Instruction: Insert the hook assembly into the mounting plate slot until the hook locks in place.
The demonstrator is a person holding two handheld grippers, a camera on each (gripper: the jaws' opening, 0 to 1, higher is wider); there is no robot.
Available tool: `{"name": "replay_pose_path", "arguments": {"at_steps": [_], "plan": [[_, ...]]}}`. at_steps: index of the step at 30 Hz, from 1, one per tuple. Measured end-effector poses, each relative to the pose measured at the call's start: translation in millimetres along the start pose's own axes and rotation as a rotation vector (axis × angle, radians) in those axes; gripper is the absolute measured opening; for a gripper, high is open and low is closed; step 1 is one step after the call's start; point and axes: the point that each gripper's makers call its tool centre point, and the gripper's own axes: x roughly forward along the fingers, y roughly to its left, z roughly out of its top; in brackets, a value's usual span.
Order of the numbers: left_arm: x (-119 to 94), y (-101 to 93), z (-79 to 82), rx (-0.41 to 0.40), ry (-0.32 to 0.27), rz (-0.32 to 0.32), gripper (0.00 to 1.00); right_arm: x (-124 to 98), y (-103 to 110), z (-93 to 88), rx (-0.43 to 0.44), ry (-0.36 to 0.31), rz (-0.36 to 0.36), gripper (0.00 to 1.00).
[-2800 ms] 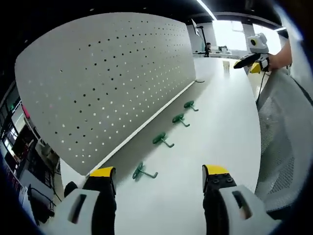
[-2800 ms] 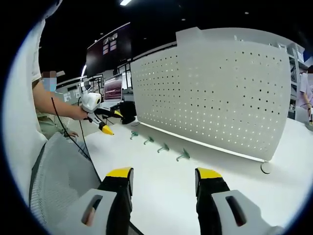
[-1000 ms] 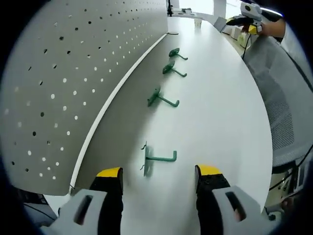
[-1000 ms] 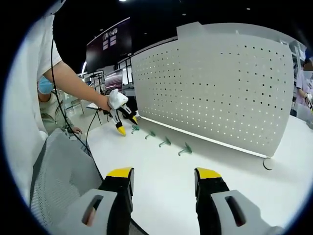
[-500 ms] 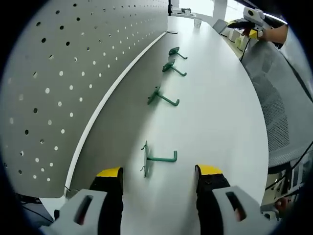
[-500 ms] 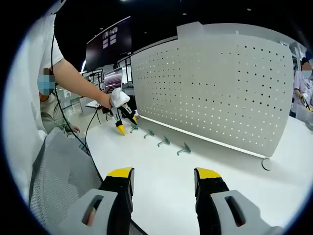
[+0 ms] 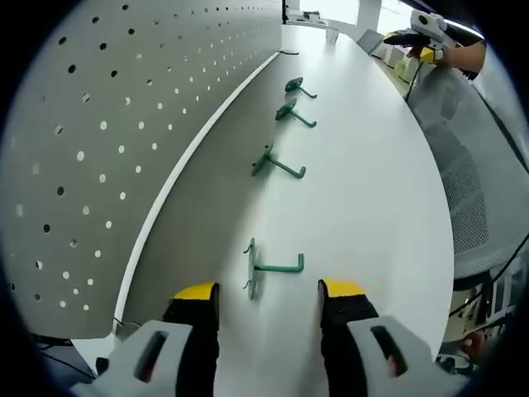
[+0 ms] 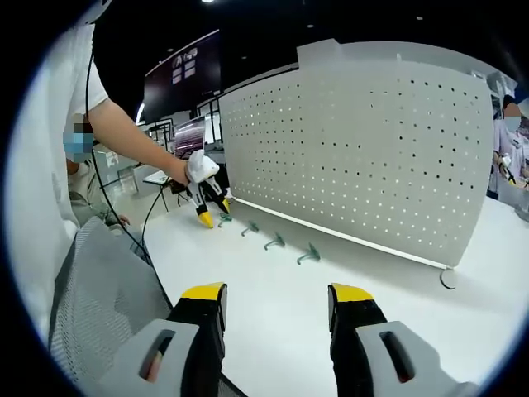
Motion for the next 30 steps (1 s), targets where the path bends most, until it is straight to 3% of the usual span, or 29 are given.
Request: {"name": "replay_pose_path", "arguments": {"at_steps": [11,30], "plan": [[-0.5,6.4,-0.3,-0.049,-0.001,0.033,0.31,-0.1,-0.2,-0.1,-0.002,0.0,-0.001,0.47],[0.1,14.4,1.1,-0.097,-0.009,0.1,0.1,-0.3,-1.4,0.4,0.001,-0.004,-0.007,0.47]]}}
